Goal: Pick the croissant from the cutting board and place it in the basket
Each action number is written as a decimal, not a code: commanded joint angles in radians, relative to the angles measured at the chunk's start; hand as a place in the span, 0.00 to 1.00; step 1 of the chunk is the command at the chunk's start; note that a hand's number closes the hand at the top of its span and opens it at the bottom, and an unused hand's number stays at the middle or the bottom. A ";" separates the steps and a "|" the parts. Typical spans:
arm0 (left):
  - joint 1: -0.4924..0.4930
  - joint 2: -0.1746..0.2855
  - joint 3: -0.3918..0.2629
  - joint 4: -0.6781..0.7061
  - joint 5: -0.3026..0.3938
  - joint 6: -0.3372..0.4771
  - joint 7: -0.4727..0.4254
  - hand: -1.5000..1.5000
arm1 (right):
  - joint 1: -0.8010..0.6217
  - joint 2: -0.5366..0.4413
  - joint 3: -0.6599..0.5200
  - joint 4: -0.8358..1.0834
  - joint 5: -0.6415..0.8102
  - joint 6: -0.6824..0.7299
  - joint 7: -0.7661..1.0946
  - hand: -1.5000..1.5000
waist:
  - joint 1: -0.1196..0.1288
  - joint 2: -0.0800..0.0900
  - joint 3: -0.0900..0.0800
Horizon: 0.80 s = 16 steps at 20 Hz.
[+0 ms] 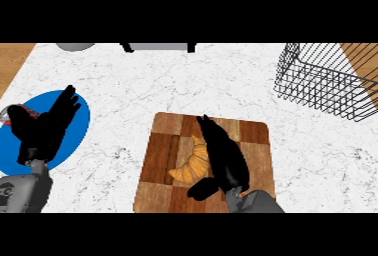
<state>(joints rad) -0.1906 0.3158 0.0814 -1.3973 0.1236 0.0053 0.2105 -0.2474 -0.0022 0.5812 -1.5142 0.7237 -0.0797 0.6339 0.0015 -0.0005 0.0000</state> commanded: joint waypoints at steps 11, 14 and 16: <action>-0.050 -0.014 0.043 -0.004 -0.023 -0.043 0.043 0.50 | -0.080 0.002 0.084 0.219 0.031 -0.122 0.043 0.00 | 0.002 0.001 0.000; -0.041 -0.021 0.053 0.016 -0.030 -0.048 0.035 0.50 | -0.030 0.002 0.115 0.175 0.084 -0.077 0.043 1.00 | -0.001 0.000 0.000; -0.046 -0.038 0.039 -0.012 -0.029 -0.032 0.057 0.50 | -0.060 0.002 0.171 0.237 0.081 -0.079 0.041 1.00 | 0.002 0.000 0.000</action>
<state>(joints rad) -0.2154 0.2941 0.1276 -1.3930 0.0968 -0.0349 0.2337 -0.3002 -0.0017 0.6931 -1.3270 0.7789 -0.1628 0.6748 0.0022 -0.0026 -0.0007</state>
